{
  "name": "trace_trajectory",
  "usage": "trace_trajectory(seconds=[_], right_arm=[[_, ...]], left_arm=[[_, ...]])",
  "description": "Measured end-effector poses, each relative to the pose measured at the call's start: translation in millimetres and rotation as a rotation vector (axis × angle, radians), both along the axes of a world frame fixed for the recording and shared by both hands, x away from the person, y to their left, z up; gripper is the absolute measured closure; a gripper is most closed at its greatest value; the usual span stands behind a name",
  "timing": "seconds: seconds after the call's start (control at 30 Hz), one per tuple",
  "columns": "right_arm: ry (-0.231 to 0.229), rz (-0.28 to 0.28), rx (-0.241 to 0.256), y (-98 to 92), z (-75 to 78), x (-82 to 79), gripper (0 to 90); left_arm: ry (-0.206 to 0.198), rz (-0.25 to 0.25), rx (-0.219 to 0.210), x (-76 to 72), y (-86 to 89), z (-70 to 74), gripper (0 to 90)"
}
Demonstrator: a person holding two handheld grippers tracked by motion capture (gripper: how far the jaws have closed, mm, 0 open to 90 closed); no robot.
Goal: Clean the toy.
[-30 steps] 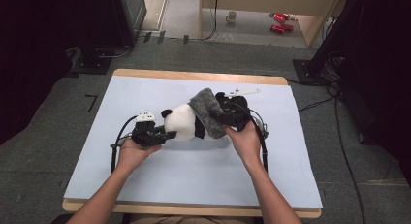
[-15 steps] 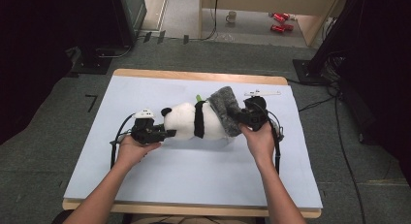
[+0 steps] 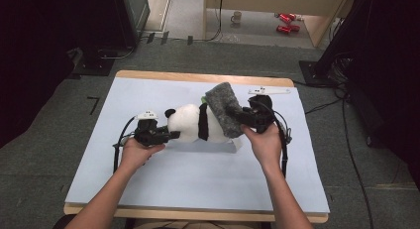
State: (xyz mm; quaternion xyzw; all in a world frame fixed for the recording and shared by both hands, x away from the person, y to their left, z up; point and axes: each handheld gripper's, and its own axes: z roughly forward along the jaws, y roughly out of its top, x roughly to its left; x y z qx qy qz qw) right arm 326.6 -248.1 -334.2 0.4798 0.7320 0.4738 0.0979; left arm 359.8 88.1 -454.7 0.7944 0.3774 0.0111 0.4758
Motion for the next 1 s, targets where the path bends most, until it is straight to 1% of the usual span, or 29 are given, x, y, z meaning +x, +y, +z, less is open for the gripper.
trace_trajectory(seconds=[0.1,0.27,0.4,0.53,0.67,0.7,0.77,0.8,0.93,1.0], right_arm=[[0.005,0.042,-0.007,15.0,-1.3,0.0,78.9],[0.023,0.103,-0.02,39.0,-9.0,3.1,78.9],[0.035,0.149,-0.031,57.4,-16.7,6.1,78.9],[0.056,0.176,-0.04,73.9,-26.0,9.0,78.8],[0.074,0.197,-0.041,86.9,-35.1,10.6,78.6],[0.079,0.203,-0.049,89.9,-37.5,10.9,78.6],[0.08,0.201,-0.064,93.3,-42.8,11.5,78.3],[0.077,0.196,-0.069,93.2,-45.1,12.3,78.0],[0.078,0.189,-0.069,86.6,-50.6,17.3,77.2],[0.071,0.191,-0.085,83.9,-51.4,18.9,77.2]], left_arm=[[-0.012,0.006,0.003,-2.7,-2.1,0.6,66.0],[-0.029,0.023,0.003,-9.1,-5.6,1.7,65.9],[-0.031,0.037,-0.003,-13.3,-7.4,1.3,65.9],[-0.04,0.049,0.004,-18.2,-9.7,2.8,65.8],[-0.063,0.055,0.008,-22.9,-12.5,4.6,65.8],[-0.067,0.057,0.01,-23.6,-13.2,4.9,65.8],[-0.063,0.059,0.019,-23.3,-13.4,4.5,65.8],[-0.058,0.058,0.015,-22.9,-13.1,3.9,65.9],[-0.053,0.056,0.02,-21.8,-13.8,3.3,65.9],[-0.043,0.056,0.023,-20.4,-13.1,2.7,66.1]])
